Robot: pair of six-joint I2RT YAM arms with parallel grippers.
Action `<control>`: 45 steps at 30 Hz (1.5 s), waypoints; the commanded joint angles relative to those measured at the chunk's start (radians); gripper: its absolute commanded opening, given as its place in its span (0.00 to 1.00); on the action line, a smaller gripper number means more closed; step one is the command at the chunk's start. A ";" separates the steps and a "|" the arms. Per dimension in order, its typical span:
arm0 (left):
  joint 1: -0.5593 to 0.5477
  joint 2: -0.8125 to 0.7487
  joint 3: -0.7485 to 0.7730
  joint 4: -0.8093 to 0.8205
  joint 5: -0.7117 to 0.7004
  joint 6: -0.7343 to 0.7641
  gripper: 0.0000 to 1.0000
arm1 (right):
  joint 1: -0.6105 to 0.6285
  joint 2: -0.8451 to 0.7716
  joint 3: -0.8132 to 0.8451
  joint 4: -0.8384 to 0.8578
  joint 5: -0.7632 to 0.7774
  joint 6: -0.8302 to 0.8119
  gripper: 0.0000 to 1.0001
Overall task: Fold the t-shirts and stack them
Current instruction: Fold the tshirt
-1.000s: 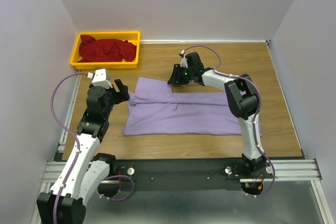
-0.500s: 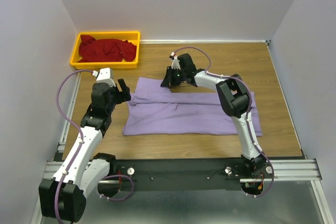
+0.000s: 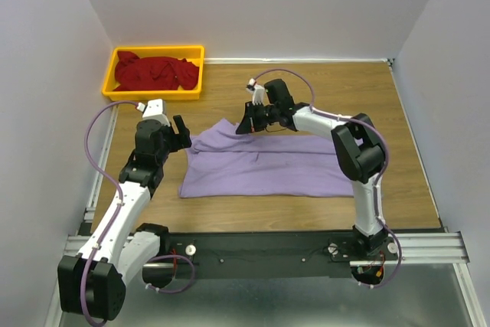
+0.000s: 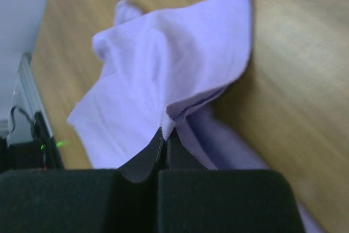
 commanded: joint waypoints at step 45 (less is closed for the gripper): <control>0.000 0.047 0.030 0.002 0.014 0.016 0.84 | 0.162 -0.034 0.013 -0.199 0.326 -0.115 0.40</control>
